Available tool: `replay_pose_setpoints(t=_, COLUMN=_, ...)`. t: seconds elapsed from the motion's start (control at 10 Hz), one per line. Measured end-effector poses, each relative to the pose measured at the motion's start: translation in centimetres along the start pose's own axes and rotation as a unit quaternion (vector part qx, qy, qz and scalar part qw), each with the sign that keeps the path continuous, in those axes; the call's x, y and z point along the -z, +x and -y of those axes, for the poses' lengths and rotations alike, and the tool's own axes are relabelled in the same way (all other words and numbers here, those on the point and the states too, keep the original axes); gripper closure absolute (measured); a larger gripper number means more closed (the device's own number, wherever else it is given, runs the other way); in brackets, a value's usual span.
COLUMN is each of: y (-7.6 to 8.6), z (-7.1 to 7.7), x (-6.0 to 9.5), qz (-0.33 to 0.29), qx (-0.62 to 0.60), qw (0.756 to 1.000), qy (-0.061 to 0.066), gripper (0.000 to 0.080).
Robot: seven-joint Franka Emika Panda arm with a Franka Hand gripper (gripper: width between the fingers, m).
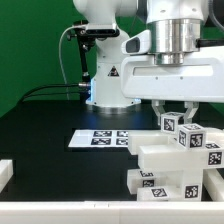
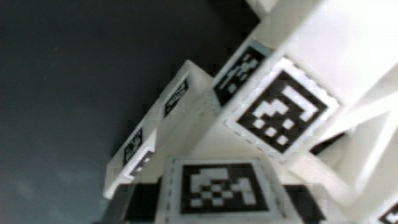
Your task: Assemble chair
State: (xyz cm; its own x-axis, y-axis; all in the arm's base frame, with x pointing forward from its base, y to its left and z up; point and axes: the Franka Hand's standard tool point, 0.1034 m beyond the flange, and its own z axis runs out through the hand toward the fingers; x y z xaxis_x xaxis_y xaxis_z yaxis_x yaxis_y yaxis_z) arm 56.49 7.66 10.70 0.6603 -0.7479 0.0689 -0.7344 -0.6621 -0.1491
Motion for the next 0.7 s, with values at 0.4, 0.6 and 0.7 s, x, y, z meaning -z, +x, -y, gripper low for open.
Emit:
replay_pose_setpoints(t=0.4, y=-0.07, z=0.04, x=-0.02, qz=0.0, qx=0.005, qw=1.0, qy=0.0, gripper=0.0271)
replay_pose_setpoints(t=0.6, y=-0.17, z=0.17, x=0.14, qz=0.009, qx=0.09, qw=0.996, qy=-0.005, gripper=0.0175)
replay_pose_setpoints(t=0.7, y=-0.23, z=0.29, x=0.35, qz=0.015, qx=0.163, qw=0.986, qy=-0.008, gripper=0.0158)
